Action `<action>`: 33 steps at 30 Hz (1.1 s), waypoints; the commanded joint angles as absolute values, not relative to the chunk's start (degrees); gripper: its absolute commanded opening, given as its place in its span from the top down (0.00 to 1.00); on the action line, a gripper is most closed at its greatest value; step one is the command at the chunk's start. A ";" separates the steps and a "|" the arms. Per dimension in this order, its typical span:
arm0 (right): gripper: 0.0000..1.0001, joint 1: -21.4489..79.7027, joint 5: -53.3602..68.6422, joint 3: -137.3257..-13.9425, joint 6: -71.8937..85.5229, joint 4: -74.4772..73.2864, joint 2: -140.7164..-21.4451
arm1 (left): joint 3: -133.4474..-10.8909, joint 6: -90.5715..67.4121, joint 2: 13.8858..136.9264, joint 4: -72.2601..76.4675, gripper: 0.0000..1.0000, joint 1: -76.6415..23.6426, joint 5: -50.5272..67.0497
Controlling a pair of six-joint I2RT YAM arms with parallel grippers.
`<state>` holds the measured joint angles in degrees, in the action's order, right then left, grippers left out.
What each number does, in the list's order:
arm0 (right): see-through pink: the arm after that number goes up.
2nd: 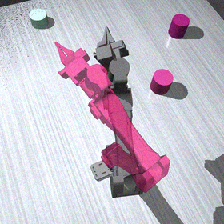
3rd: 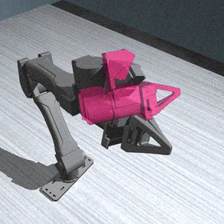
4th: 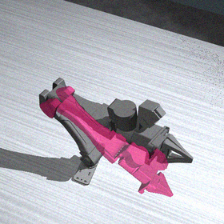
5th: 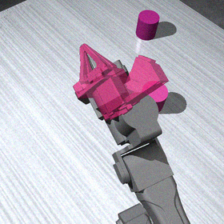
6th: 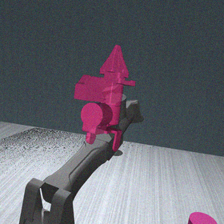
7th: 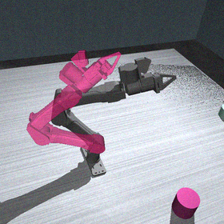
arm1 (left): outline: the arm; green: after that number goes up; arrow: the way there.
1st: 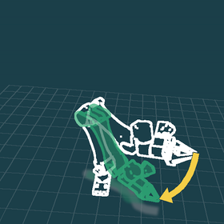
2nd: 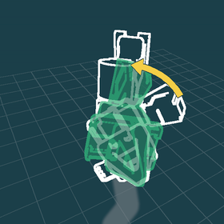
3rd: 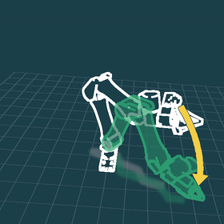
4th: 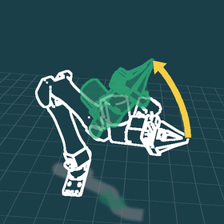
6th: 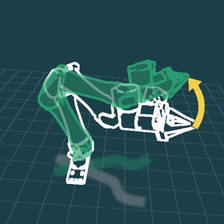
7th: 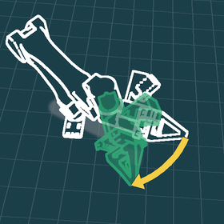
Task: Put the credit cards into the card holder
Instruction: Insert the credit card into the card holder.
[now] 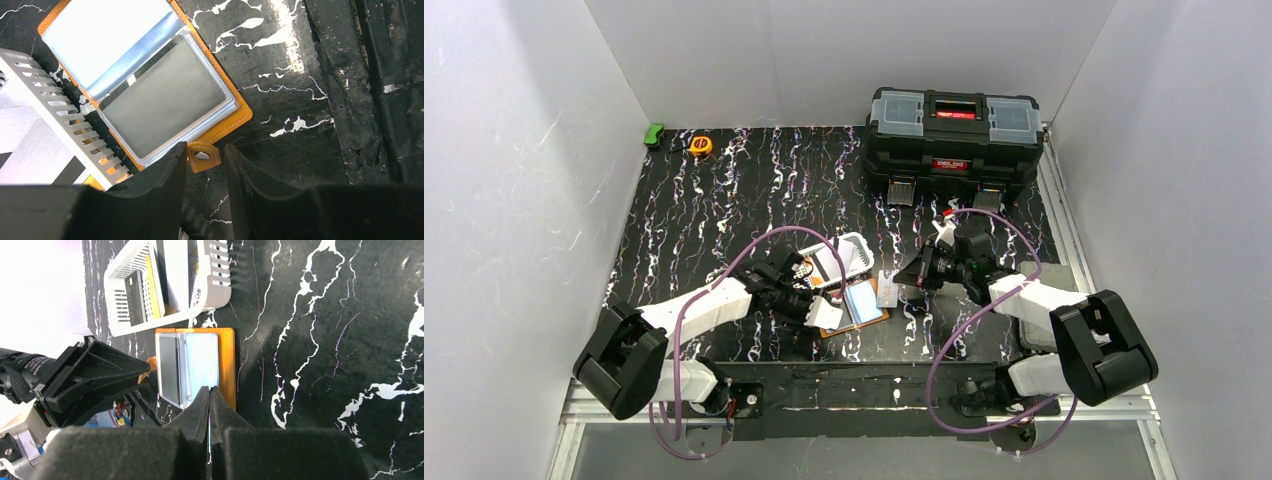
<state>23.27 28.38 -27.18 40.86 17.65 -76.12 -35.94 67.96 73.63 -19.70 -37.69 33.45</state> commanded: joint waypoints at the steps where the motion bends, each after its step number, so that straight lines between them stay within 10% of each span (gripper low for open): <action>1: 0.99 23.16 30.11 -26.19 42.22 21.57 -77.15 | -35.51 68.25 72.42 -20.23 0.68 -38.02 34.37; 33: 0.99 22.85 28.96 -26.28 41.46 20.54 -75.40 | -34.81 67.68 72.05 -19.61 0.68 -38.05 34.45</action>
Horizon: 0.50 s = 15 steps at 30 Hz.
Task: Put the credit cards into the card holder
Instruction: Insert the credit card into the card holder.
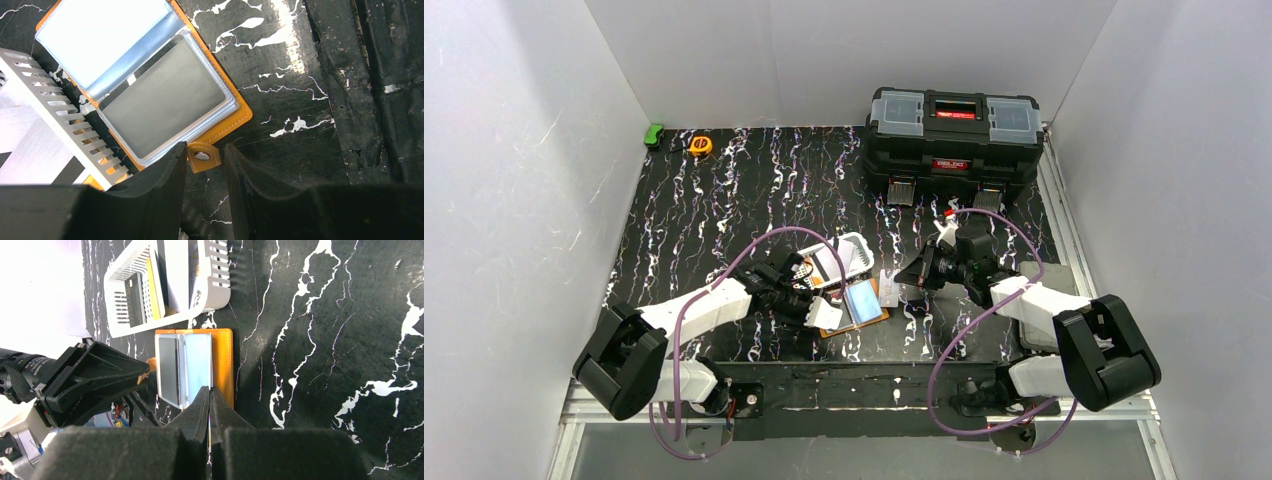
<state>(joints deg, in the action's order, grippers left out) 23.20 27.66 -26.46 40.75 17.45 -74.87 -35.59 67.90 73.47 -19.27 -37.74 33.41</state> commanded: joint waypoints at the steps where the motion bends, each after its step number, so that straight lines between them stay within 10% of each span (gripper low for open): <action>1: 0.99 22.90 29.00 -26.28 41.45 20.54 -75.43 | -34.71 67.68 71.98 -19.60 0.68 -38.01 34.45; 15: 0.99 26.83 34.11 -28.48 44.50 24.16 -75.76 | -34.53 67.58 71.82 -19.18 0.68 -37.98 34.28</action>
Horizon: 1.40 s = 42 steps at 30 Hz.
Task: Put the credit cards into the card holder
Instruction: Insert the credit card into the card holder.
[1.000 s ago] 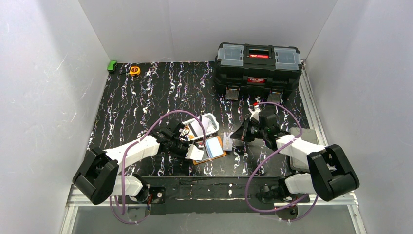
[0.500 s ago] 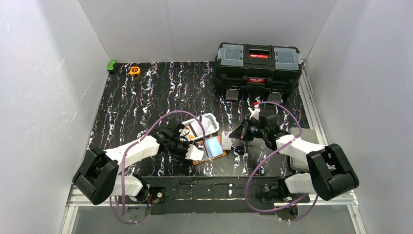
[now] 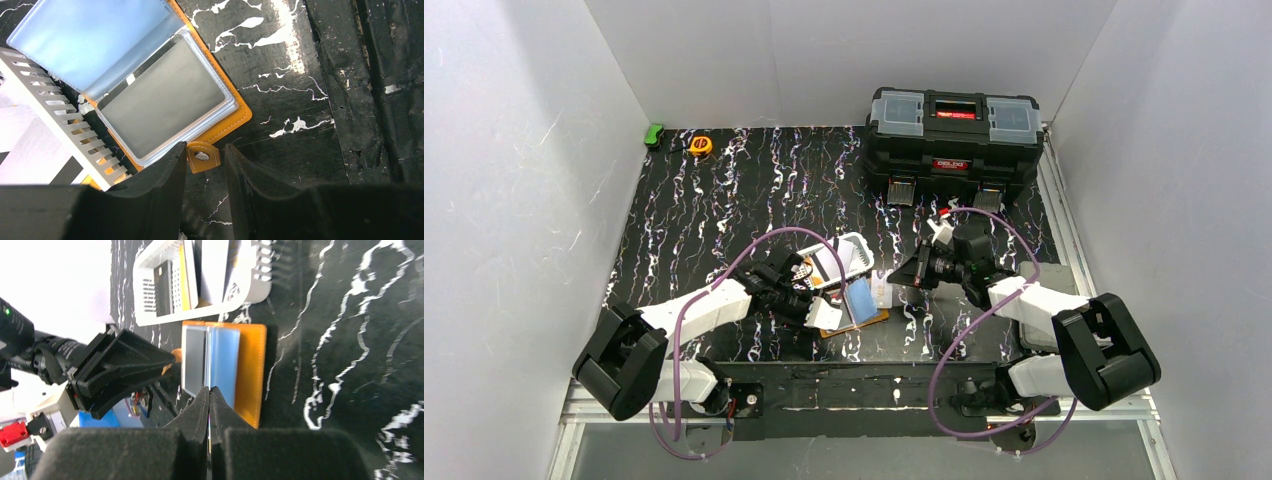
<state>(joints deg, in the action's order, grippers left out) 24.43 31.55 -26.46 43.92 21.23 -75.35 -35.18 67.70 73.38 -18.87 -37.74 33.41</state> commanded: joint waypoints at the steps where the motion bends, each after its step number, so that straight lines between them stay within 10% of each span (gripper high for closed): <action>1: 0.99 27.23 33.84 -28.55 44.53 24.11 -76.01 | -34.59 67.55 71.82 -19.16 0.68 -37.97 34.26; 29: 0.99 35.31 36.70 -42.49 35.88 13.23 -94.71 | -37.03 66.59 69.59 -22.04 0.78 -38.04 33.12; 36: 0.99 36.72 37.19 -45.33 34.99 12.08 -97.41 | -39.90 66.76 70.72 -22.45 0.40 -38.12 36.90; 42: 0.99 36.74 37.55 -44.86 35.12 11.91 -96.98 | -41.09 71.39 76.78 -22.98 0.43 -38.38 38.42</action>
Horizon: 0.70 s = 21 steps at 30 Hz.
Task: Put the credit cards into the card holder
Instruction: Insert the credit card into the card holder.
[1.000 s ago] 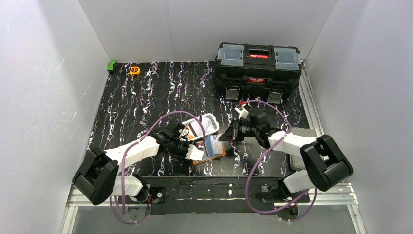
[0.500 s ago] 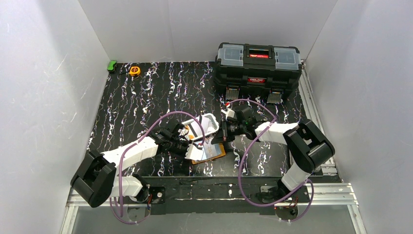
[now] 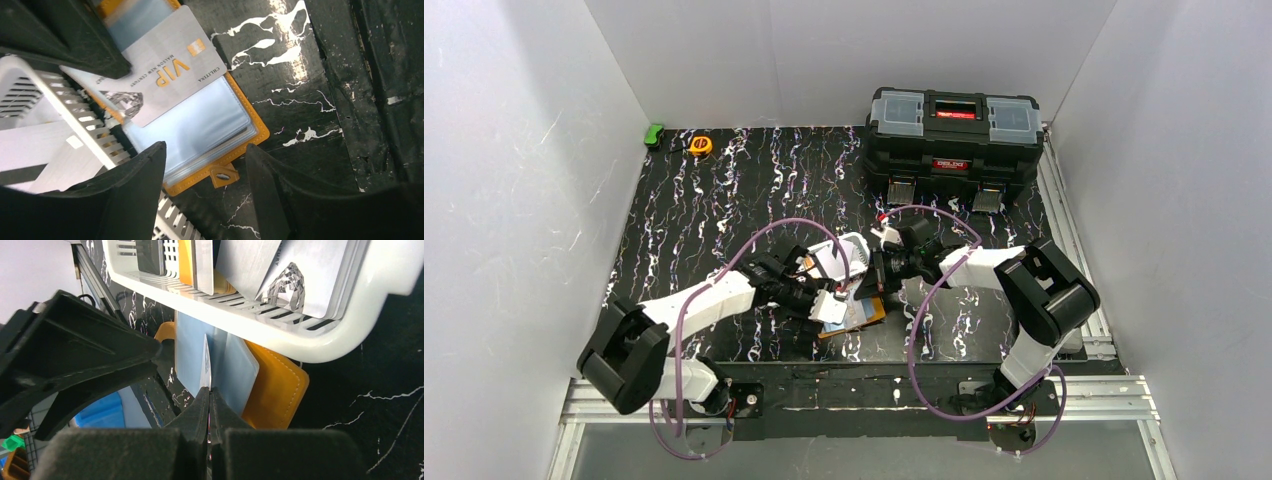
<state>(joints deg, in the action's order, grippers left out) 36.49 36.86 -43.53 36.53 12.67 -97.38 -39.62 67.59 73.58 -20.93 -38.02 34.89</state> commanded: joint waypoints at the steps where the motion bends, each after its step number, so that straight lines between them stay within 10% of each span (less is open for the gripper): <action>1: 0.99 36.74 37.42 -44.60 35.20 12.04 -96.61 | -40.83 72.85 77.34 -23.24 0.44 -38.39 38.59; 21: 0.99 31.83 34.95 -37.94 44.56 25.54 -94.19 | -35.34 92.35 79.73 -25.60 0.56 -40.46 33.74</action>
<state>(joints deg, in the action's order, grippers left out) 31.66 35.14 -38.46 43.40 21.34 -93.82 -38.17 89.47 79.79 -23.99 -39.48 35.11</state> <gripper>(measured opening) 0.023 0.439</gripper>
